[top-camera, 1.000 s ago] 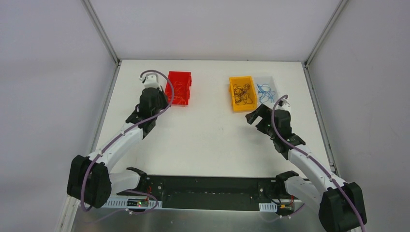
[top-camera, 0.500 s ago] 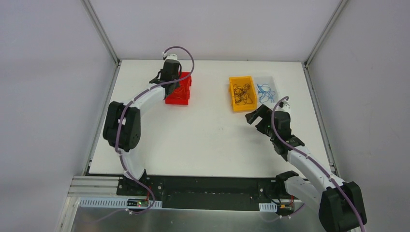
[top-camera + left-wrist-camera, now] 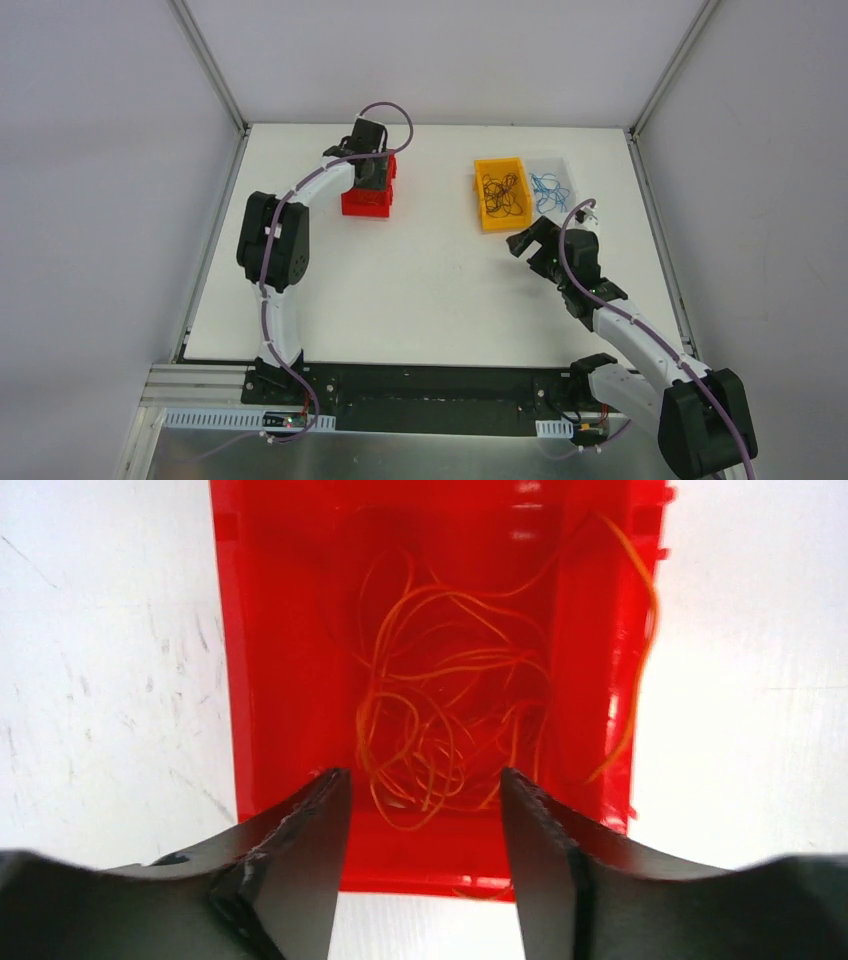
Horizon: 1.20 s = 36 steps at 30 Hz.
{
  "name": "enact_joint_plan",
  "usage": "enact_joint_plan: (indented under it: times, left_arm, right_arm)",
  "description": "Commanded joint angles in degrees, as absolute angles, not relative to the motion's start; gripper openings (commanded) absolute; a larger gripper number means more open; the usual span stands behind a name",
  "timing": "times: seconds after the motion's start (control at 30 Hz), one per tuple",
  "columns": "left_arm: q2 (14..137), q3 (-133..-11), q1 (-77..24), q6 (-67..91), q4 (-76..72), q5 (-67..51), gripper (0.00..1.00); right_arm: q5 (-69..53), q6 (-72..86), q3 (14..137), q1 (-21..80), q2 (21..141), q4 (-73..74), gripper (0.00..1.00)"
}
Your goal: Untangle the cables
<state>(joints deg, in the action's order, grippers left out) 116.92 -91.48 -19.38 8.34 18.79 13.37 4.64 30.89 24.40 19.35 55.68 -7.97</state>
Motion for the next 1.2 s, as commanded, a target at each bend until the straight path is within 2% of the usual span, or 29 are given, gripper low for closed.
enact_joint_plan:
  times: [0.0, 0.03, 0.07, 0.13, 0.37, 0.63, 0.8, 0.93, 1.03, 1.17]
  left_arm:
    - [107.01, -92.20, -18.98, 8.56, 20.40, 11.20, 0.65]
    - [105.20, -91.24, -18.98, 9.07, 20.39, 10.98, 0.73]
    - [103.10, -90.18, -19.03, 9.70, 20.39, 10.72, 0.95]
    - [98.24, -87.18, -18.99, 11.45, 20.26, 10.11, 0.99]
    - [75.73, -64.66, -19.25, 18.39, 10.78, 2.53, 0.99]
    - [49.37, -38.43, -19.34, 25.29, 6.50, 3.24, 0.99]
    - [33.28, -26.16, -19.34, 28.04, 6.56, 8.78, 0.99]
    - [25.07, -21.56, -19.34, 29.11, 6.74, 10.51, 0.99]
    - [23.33, -19.80, -19.34, 28.56, 6.85, 15.25, 0.97]
    - [27.11, -16.15, -19.34, 26.20, -1.83, 26.37, 0.99]
  right_arm:
    - [5.27, 31.34, 24.81, 19.61, 55.42, -10.31, 0.99]
    - [5.34, 31.14, 24.97, 19.64, 55.07, -10.03, 0.99]
    - [5.44, 30.99, 25.29, 19.61, 54.80, -9.38, 0.99]
    - [5.35, 30.66, 26.58, 19.58, 53.65, -7.51, 1.00]
    - [0.59, 27.50, 37.59, 19.48, 48.31, 8.39, 0.99]
    - [6.73, 23.01, 36.26, 19.45, 34.84, 17.31, 0.99]
    - [12.41, 19.49, 25.23, 19.54, 24.46, 10.72, 0.99]
    - [12.68, 21.45, 19.28, 19.58, 18.40, 5.85, 1.00]
    - [15.70, 17.17, 15.89, 19.47, 17.06, 1.64, 0.99]
    - [20.52, 10.11, 8.65, 19.45, 20.19, -18.35, 0.99]
